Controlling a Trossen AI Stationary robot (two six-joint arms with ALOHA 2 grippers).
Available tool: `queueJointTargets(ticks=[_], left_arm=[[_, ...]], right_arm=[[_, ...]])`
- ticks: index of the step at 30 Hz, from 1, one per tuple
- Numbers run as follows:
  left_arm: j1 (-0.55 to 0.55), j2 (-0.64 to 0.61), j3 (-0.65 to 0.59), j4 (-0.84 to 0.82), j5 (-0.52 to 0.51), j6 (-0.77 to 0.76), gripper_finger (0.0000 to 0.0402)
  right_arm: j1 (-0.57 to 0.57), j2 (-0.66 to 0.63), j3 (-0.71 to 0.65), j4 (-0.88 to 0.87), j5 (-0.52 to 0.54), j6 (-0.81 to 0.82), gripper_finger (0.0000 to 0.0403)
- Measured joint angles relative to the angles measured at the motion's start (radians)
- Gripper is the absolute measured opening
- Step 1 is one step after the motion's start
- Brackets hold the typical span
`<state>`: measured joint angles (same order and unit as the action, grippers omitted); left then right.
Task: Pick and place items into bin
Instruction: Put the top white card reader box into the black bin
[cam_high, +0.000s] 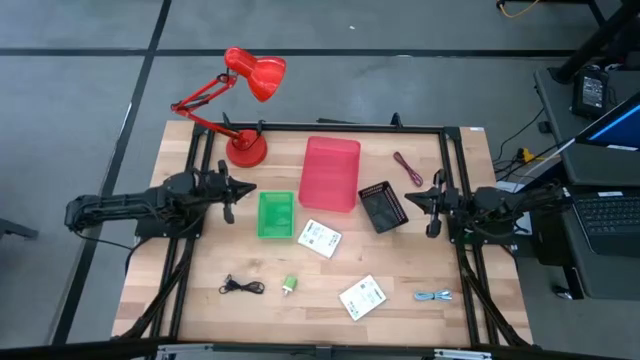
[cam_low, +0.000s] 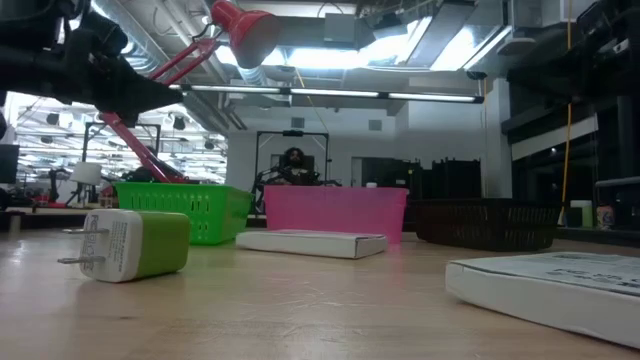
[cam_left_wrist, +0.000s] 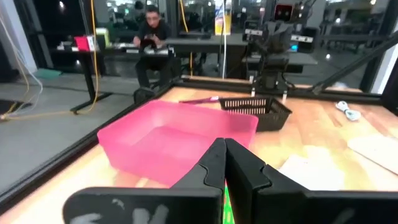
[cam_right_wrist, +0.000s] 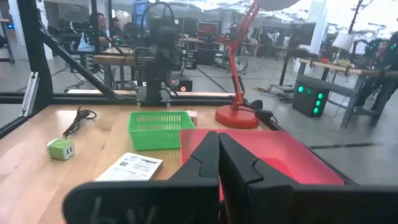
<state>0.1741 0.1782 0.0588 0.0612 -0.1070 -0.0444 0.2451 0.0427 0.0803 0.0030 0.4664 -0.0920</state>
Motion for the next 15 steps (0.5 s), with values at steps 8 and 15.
queueJointTargets(ticks=[8, 15], left_arm=[[0.000, 0.186, 0.086, 0.048, 0.022, 0.022, 0.0001], [-0.039, 0.355, 0.188, 0.048, 0.056, 0.058, 0.0001]], right_arm=[[-0.057, 0.015, 0.000, 0.023, -0.001, 0.038, 0.0000], [-0.094, 0.062, 0.000, 0.054, -0.088, 0.087, 0.0000]])
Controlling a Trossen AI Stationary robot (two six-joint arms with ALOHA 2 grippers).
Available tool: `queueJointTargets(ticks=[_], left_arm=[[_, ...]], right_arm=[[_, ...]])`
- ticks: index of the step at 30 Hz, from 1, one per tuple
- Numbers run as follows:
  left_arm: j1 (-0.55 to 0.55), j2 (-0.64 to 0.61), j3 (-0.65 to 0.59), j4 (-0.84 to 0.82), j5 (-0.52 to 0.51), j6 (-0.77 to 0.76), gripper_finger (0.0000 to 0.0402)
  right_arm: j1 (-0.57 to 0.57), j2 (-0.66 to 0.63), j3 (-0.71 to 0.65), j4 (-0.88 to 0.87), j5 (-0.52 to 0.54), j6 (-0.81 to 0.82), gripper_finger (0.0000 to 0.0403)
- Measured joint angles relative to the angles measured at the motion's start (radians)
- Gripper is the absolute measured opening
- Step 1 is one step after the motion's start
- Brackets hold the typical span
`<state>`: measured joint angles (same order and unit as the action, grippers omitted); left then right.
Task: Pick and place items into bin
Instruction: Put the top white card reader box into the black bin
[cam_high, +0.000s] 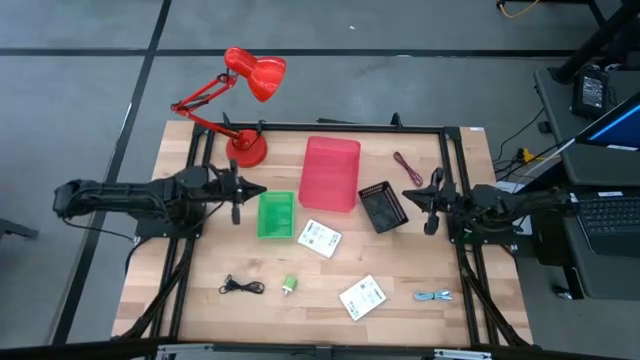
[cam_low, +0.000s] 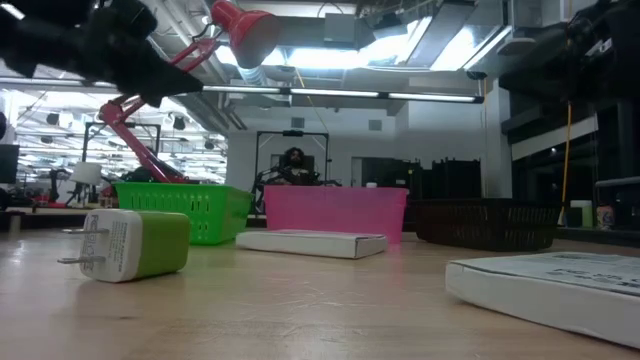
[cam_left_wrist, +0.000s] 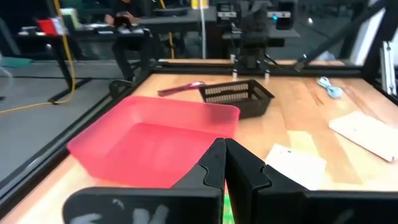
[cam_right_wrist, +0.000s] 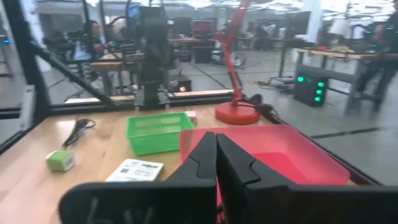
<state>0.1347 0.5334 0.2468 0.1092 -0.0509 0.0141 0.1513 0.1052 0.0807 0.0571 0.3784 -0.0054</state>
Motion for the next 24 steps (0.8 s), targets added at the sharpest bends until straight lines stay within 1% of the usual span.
queueJointTargets(ticks=[3, 6, 10, 14, 18, 21, 24], left_arm=[[-0.032, 0.073, 0.043, 0.000, -0.001, 0.007, 0.0002], [-0.071, 0.146, 0.088, -0.001, -0.013, 0.007, 0.0002], [-0.141, 0.245, 0.173, -0.007, -0.065, 0.008, 0.0002], [-0.209, 0.347, 0.260, -0.061, -0.111, 0.043, 0.0003], [-0.257, 0.429, 0.332, -0.131, -0.130, 0.018, 0.0003], [-0.295, 0.488, 0.376, -0.146, -0.138, -0.028, 0.0003], [-0.344, 0.549, 0.432, -0.189, -0.139, -0.040, 0.0003]], right_arm=[[0.000, 0.051, 0.015, 0.018, -0.014, 0.003, 0.0000], [0.000, 0.133, 0.061, 0.019, -0.030, 0.034, 0.0000], [0.003, 0.296, 0.153, 0.027, -0.119, 0.101, 0.0000], [0.011, 0.485, 0.219, 0.023, -0.126, 0.058, 0.0000], [0.011, 0.641, 0.297, 0.019, -0.131, 0.060, 0.0000], [0.011, 0.734, 0.368, 0.021, -0.179, 0.082, 0.0000], [0.029, 0.815, 0.433, 0.022, -0.216, 0.079, 0.0000]])
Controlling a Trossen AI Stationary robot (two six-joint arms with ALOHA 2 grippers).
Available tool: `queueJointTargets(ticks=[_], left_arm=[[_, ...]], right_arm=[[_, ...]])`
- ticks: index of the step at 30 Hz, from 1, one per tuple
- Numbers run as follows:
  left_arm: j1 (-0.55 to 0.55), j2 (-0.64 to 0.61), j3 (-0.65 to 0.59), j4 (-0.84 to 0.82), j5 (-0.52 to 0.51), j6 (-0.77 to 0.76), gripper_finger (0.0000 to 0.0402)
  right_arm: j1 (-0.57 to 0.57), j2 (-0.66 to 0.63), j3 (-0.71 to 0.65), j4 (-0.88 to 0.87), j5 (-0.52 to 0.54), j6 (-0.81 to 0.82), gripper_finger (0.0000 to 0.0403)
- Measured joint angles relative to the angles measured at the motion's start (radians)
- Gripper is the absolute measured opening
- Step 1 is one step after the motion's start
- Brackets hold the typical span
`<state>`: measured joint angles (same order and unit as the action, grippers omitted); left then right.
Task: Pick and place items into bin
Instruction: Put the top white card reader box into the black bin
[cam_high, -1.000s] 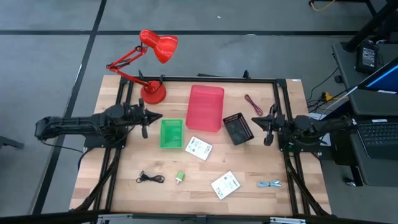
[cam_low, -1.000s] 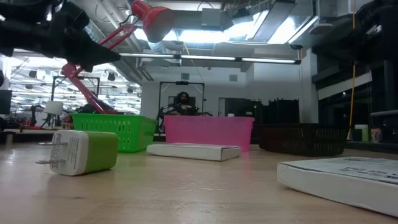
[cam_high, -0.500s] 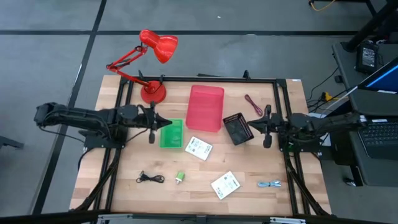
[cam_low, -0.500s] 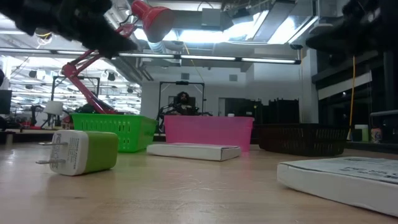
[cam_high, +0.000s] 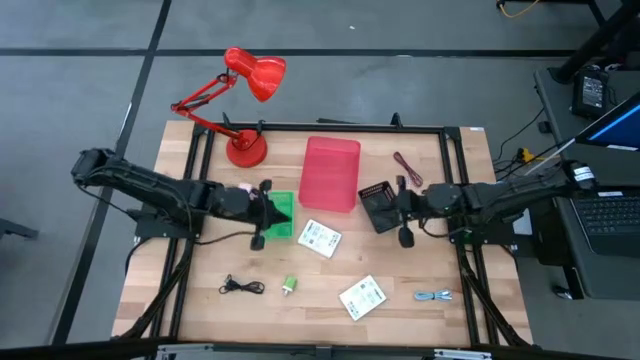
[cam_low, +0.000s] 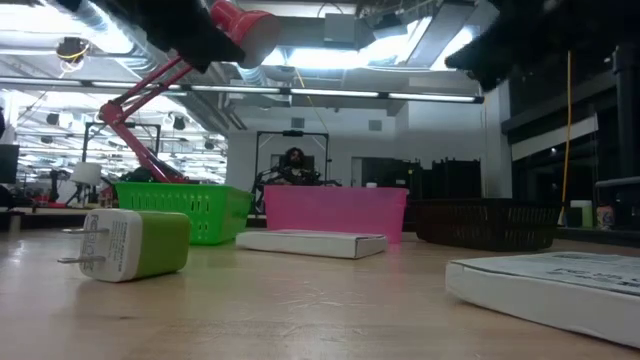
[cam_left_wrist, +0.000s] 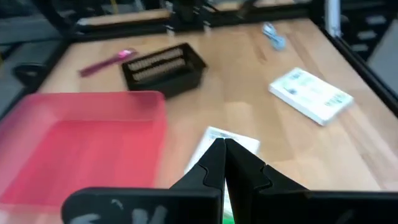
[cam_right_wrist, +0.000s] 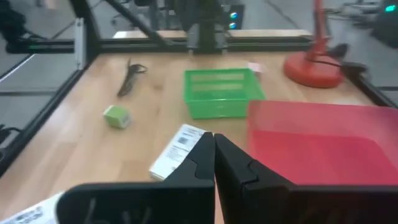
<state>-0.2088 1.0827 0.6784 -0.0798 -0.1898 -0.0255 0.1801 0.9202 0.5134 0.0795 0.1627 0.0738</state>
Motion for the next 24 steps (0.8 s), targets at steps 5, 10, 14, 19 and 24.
queueJointTargets(ticks=[5, 10, 14, 19, 24], left_arm=[[-0.066, 0.097, 0.110, -0.160, -0.043, -0.029, 0.0003], [-0.100, 0.169, 0.194, -0.292, -0.072, -0.107, 0.0003], [-0.112, 0.231, 0.244, -0.330, -0.055, -0.135, 0.0003], [-0.106, 0.329, 0.312, -0.360, -0.018, -0.127, 0.0003], [-0.079, 0.451, 0.384, -0.383, 0.008, -0.087, 0.0003]], right_arm=[[0.038, 0.104, 0.076, -0.065, 0.000, 0.045, 0.0000], [0.063, 0.179, 0.098, -0.069, 0.000, 0.158, 0.0000], [0.076, 0.219, 0.100, -0.066, 0.000, 0.237, 0.0000], [0.080, 0.249, 0.100, -0.059, 0.000, 0.234, 0.0000], [0.077, 0.262, 0.100, -0.035, 0.002, 0.203, 0.0000]])
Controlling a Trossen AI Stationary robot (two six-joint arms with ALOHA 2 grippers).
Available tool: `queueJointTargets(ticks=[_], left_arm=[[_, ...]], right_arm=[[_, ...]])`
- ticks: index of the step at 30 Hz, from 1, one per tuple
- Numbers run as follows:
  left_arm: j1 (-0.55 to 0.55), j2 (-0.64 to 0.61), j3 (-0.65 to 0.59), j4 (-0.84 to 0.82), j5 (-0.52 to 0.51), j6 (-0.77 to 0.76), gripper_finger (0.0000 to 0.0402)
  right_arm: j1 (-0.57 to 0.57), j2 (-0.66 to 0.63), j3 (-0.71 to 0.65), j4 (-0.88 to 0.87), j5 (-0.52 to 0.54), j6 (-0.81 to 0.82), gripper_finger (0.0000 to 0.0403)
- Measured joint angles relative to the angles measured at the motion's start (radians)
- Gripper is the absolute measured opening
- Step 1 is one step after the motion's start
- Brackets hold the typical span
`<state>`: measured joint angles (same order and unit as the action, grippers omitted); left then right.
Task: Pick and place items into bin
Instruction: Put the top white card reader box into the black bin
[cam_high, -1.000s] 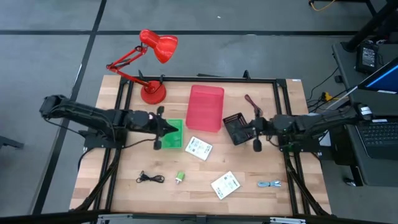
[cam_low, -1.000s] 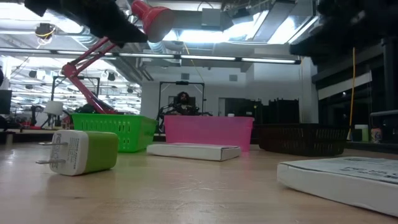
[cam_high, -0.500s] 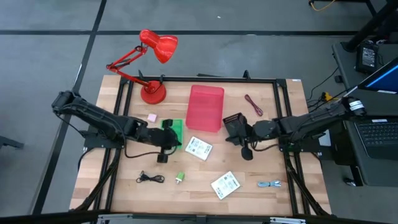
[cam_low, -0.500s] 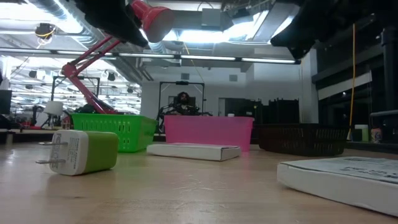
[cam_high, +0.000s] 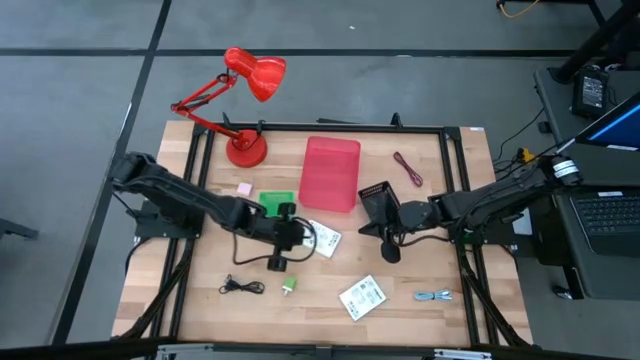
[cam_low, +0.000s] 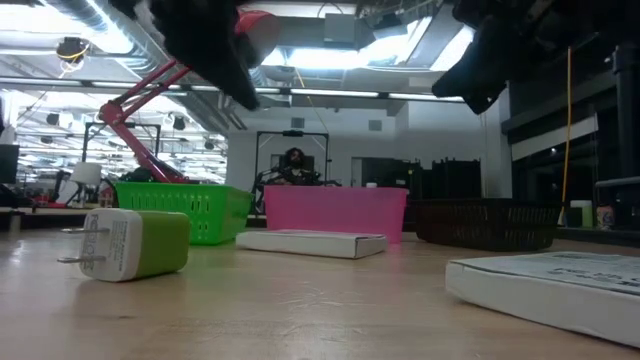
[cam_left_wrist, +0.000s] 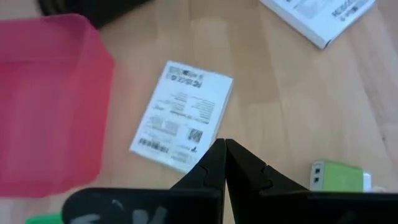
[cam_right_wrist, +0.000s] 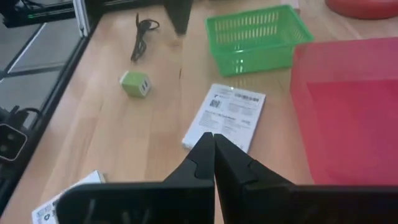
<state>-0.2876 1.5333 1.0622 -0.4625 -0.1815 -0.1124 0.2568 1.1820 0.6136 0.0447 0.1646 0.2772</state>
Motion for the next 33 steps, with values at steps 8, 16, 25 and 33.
queueJointTargets(ticks=[8, 16, 25, 33], left_arm=[[0.024, 0.171, 0.108, -0.076, 0.044, 0.026, 0.0003], [0.024, 0.259, 0.180, -0.149, 0.041, 0.026, 0.0003], [0.028, 0.269, 0.180, -0.167, -0.010, 0.029, 0.0003], [0.028, 0.269, 0.180, -0.167, -0.011, 0.029, 0.0003]], right_arm=[[-0.001, 0.013, 0.000, 0.033, -0.002, 0.030, 0.0000], [0.000, 0.047, -0.001, 0.042, -0.030, 0.156, 0.0024], [-0.001, 0.194, 0.045, 0.027, -0.109, 0.267, 0.0127], [-0.001, 0.306, 0.246, -0.198, -0.160, 0.237, 0.0194]])
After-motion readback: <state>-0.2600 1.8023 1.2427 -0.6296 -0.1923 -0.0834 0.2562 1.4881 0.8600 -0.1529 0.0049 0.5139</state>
